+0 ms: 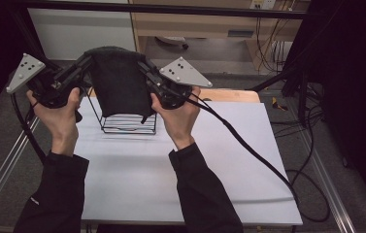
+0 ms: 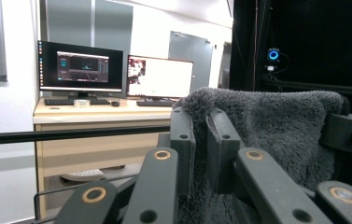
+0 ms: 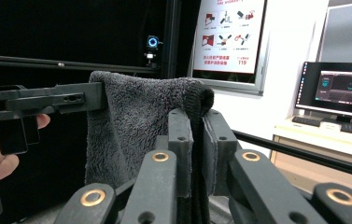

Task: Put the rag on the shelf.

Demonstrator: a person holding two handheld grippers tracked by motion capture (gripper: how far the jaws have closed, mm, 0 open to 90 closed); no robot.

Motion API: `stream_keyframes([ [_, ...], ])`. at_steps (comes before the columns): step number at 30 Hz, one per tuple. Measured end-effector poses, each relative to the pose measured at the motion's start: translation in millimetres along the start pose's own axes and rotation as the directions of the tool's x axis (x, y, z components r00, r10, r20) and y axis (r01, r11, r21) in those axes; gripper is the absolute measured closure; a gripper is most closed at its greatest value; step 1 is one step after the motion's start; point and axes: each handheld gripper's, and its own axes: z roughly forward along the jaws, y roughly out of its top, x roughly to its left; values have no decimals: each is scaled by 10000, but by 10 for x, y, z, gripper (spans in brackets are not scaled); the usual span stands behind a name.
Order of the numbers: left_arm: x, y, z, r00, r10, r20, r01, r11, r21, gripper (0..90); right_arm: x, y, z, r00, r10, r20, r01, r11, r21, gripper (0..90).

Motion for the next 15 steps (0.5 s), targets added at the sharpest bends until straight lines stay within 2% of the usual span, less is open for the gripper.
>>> stream_keyframes([
  [9,107,163,85,9998,61,-176,-61,10000,-23,821,-18,93,186,10000,-33,11,33,9995,-321,837],
  [15,166,266,151,9998,34,-202,-36,9999,-114,821,-78,184,312,9999,-61,126,65,9993,-361,836],
])
